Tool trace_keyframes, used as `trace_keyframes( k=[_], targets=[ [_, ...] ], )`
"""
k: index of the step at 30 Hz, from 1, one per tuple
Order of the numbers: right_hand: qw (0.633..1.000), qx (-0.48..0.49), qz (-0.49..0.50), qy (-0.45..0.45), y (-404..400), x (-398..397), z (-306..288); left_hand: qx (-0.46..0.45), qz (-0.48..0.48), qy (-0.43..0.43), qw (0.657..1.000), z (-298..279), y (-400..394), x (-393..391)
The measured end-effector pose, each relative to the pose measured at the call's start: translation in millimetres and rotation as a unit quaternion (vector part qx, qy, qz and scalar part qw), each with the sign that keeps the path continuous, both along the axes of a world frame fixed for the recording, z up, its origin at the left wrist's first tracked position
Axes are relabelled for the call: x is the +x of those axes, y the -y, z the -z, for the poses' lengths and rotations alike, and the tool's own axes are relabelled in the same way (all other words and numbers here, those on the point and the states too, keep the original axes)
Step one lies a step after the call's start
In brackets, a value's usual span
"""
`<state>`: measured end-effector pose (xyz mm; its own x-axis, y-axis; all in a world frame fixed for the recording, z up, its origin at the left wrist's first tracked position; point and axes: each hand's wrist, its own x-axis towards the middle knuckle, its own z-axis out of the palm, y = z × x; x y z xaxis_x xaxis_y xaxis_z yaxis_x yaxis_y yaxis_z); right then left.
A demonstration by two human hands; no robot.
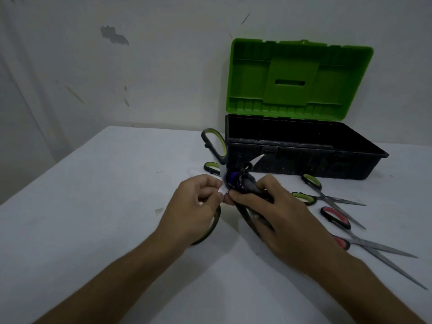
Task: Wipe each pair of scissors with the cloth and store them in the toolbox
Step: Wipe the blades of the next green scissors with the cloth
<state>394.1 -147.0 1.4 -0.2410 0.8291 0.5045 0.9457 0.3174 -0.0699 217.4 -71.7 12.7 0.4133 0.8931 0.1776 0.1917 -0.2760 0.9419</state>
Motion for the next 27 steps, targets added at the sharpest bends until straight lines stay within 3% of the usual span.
trace_keyframes(
  k=[5, 11, 19, 23, 27],
  targets=[
    [0.994, -0.103, -0.032, 0.017, 10, 12, -1, -0.006, -0.034, 0.021, 0.999, -3, -13, -11],
    [0.998, -0.045, -0.007, -0.04, -4, 10, -4, -0.007, -0.002, -0.005, 1.0, -2, -9, -6],
    [0.994, -0.077, -0.075, 0.024, 8, 18, -2, -0.02, 0.018, -0.012, 1.0, -1, -21, -16],
    [0.999, 0.009, -0.046, -0.01, 6, 17, -9, 0.01, 0.035, -0.053, 0.998, 3, -18, -10],
    [0.998, -0.003, -0.057, 0.014, -1, 8, -5, -0.06, 0.075, -0.006, 0.995, 3, -12, -7]
  ],
)
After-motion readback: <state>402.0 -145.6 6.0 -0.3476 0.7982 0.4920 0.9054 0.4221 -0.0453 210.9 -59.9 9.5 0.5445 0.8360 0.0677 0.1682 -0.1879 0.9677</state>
